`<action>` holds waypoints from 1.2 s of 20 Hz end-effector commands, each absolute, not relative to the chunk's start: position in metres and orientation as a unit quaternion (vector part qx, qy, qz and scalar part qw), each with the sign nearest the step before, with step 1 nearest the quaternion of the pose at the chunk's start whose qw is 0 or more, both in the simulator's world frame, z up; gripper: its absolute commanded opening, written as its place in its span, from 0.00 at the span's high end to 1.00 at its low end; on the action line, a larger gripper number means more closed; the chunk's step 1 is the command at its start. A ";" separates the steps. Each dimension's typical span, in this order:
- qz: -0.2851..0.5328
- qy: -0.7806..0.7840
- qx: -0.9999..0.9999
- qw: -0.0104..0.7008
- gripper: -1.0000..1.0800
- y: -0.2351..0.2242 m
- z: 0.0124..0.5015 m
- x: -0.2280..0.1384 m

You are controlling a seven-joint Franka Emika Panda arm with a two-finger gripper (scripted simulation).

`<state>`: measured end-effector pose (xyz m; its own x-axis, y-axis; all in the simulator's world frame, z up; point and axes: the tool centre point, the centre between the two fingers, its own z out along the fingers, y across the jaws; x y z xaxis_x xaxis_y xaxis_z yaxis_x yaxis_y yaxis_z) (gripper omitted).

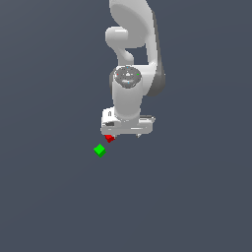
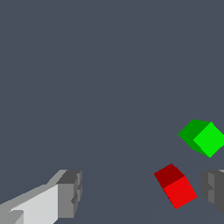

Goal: Stack the red cube on top of the green cube.

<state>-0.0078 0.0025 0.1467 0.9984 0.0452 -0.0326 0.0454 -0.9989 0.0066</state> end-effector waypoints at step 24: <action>-0.008 0.164 0.987 0.002 0.04 -0.040 0.107 -0.059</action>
